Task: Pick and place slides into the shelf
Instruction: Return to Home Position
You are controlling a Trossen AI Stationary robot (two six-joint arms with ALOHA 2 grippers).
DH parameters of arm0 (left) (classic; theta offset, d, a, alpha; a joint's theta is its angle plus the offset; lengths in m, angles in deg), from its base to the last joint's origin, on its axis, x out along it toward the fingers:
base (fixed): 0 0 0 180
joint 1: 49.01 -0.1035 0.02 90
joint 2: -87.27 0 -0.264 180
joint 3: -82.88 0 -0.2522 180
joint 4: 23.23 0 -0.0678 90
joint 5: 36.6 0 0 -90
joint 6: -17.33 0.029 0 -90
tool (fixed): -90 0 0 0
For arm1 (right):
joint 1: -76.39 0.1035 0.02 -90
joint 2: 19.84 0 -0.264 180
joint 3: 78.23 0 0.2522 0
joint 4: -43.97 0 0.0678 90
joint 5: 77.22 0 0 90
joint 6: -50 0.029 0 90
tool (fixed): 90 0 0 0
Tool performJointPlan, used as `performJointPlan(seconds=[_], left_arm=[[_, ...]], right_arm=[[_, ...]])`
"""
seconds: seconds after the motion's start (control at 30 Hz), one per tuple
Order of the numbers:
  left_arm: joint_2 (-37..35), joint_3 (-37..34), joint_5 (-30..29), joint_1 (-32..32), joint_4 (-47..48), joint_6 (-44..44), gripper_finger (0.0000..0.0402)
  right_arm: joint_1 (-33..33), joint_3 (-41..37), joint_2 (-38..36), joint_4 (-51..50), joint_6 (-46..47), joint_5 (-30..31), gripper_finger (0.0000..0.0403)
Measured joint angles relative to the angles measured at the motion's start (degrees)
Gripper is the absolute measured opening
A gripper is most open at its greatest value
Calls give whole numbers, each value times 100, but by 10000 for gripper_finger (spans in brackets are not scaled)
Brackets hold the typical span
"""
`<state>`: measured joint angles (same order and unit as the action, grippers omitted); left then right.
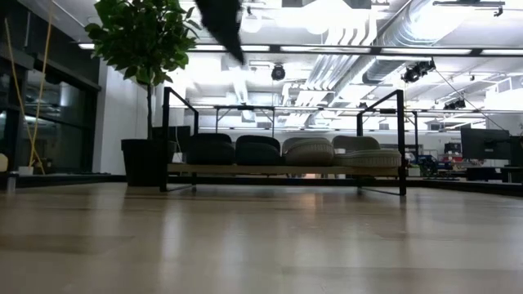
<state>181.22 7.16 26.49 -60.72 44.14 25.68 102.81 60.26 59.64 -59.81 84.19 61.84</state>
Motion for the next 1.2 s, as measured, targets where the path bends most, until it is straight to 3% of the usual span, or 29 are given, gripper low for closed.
performJointPlan(seconds=[0.23, 0.4, 0.7, 1.0, 1.2], left_arm=[[-325, 713, 179, 177, -202, -1046, 136], [-450, 754, 845, 176, -652, -1409, 133], [-1020, 754, 1590, 176, -1673, -1634, 73], [-2178, 714, 1682, 252, -1926, -1571, 4], [-2771, 391, 1283, 755, -1740, -1652, 4]], right_arm=[[0, 0, -4, 0, -186, -194, 114], [8, -4, -66, 0, -478, -339, 114], [655, -2, -657, 0, -460, -403, 114], [1671, -2, -1108, 58, -303, 175, 108], [2180, 2, -1095, 4, -361, 323, 46]])
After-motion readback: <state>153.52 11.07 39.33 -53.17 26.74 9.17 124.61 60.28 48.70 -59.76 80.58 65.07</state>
